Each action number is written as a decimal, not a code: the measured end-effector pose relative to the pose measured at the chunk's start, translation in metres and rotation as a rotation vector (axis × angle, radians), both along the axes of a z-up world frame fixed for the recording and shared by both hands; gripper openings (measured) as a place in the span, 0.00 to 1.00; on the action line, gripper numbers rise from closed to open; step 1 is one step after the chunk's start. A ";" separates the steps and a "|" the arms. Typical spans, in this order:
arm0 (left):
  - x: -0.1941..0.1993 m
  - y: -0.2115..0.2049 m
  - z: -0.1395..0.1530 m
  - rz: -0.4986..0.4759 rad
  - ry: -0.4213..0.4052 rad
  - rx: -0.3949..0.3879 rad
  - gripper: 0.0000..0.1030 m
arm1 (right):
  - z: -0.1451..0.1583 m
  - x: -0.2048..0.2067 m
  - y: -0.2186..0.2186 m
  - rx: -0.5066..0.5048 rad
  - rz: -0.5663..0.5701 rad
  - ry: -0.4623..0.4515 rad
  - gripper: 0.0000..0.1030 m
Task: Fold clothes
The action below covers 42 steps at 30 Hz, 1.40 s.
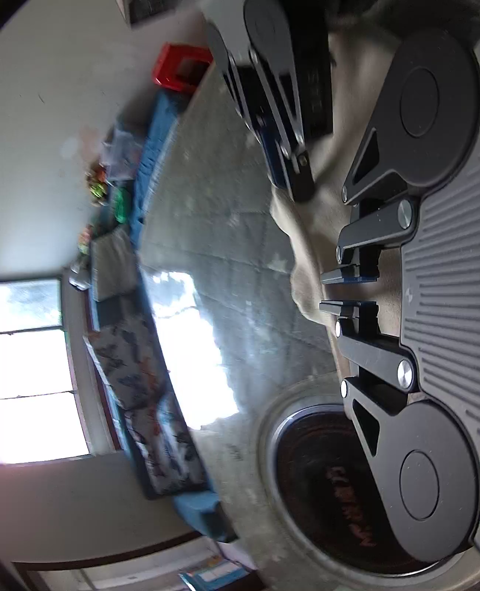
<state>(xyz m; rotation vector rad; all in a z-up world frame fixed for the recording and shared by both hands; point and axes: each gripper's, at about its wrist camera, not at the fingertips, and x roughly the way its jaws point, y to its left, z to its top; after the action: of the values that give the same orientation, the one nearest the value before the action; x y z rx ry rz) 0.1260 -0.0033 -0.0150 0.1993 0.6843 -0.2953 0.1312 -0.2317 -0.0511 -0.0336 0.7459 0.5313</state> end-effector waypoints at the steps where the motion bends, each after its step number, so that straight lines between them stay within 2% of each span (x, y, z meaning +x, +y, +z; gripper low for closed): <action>1: 0.005 -0.002 -0.004 0.006 0.014 0.002 0.11 | -0.001 0.000 0.000 -0.001 -0.002 0.000 0.20; 8: 0.003 -0.002 -0.008 0.018 0.009 0.002 0.11 | 0.007 -0.033 -0.015 -0.017 -0.008 -0.042 0.21; 11: 0.003 -0.003 -0.008 0.021 0.008 0.002 0.12 | -0.001 -0.041 -0.025 -0.046 -0.036 -0.041 0.21; 14: 0.001 -0.005 -0.007 0.025 0.003 0.006 0.12 | -0.001 -0.045 -0.035 -0.031 -0.075 -0.053 0.21; 16: -0.001 -0.006 -0.006 0.026 0.000 0.005 0.16 | 0.005 -0.051 -0.040 -0.030 -0.095 -0.076 0.21; 18: -0.005 -0.007 -0.004 0.026 -0.009 0.004 0.24 | 0.010 -0.057 -0.049 -0.022 -0.109 -0.090 0.21; 23: -0.033 -0.014 0.009 -0.025 -0.060 0.000 0.26 | 0.021 -0.070 -0.068 -0.035 -0.150 -0.114 0.21; 27: -0.064 -0.027 0.013 -0.087 -0.073 -0.022 0.26 | 0.022 -0.089 -0.061 -0.064 -0.099 -0.130 0.21; 33: -0.102 -0.042 0.007 -0.165 -0.086 -0.024 0.26 | 0.014 -0.122 -0.035 -0.116 0.023 -0.202 0.20; 37: -0.111 -0.044 -0.002 -0.147 -0.073 -0.019 0.26 | -0.003 -0.126 -0.037 -0.135 0.021 -0.186 0.18; 42: -0.113 -0.032 -0.001 -0.102 -0.070 -0.054 0.28 | -0.002 -0.127 -0.039 -0.124 -0.001 -0.172 0.17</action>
<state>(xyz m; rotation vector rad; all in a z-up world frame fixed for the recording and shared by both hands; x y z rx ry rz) 0.0128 -0.0353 -0.0157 0.1927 0.5969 -0.4022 0.0046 -0.2703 -0.0528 -0.1917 0.6101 0.4744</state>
